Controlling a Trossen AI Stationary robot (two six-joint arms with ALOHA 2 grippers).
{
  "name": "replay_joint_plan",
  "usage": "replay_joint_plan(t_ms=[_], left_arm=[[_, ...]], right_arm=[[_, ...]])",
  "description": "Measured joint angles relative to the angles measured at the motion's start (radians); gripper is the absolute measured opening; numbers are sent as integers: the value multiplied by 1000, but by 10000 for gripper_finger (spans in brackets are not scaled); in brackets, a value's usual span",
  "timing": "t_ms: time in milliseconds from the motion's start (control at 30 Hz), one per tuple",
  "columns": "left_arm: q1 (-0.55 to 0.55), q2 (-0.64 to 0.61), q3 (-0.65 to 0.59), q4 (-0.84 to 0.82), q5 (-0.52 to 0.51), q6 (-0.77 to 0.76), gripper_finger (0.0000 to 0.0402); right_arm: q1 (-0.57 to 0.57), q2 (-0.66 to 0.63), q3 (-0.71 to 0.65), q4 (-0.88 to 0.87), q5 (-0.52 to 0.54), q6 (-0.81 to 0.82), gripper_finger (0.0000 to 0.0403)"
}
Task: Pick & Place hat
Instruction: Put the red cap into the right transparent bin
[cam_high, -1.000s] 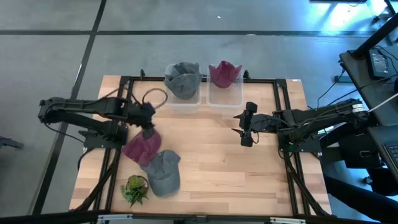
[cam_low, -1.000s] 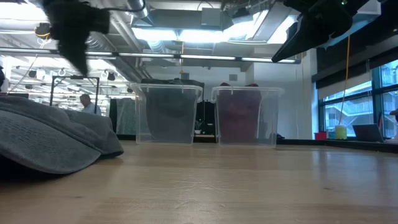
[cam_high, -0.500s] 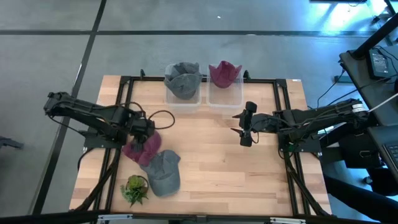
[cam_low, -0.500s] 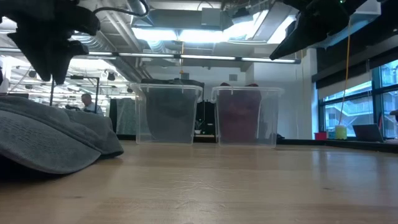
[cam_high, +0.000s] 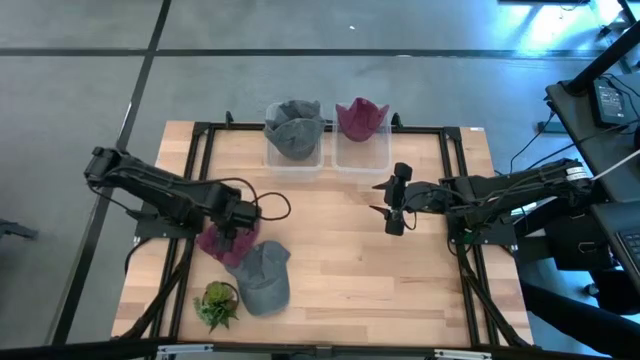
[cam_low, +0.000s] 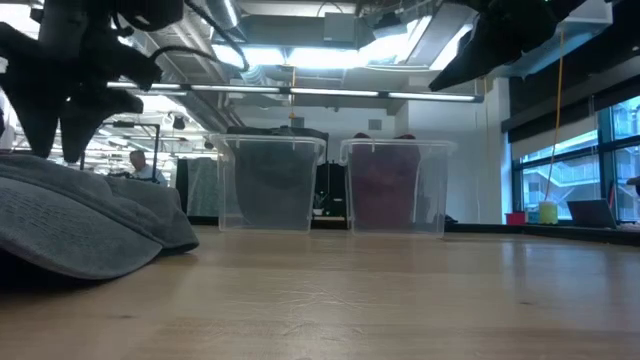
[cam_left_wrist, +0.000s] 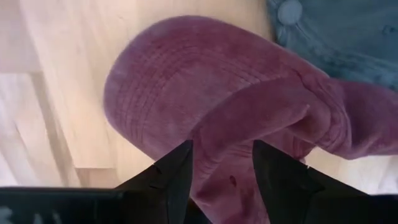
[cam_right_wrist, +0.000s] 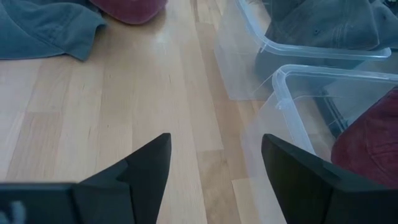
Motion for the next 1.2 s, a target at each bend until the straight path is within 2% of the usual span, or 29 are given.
replay_joint_plan(t_ms=[333, 833, 1000, 1200], left_arm=[[-12, 119, 0, 3, -4, 128, 160], [-10, 183, 0, 64, -13, 122, 158], [-9, 183, 0, 64, -14, 128, 115], [-9, 183, 0, 65, -13, 180, 18]], right_arm=[[0, 0, 0, -1, -1, -2, 250], [0, 0, 0, 5, 0, -21, 250], [0, 0, 0, 6, 0, -23, 250], [0, 0, 0, 6, 0, -22, 250]])
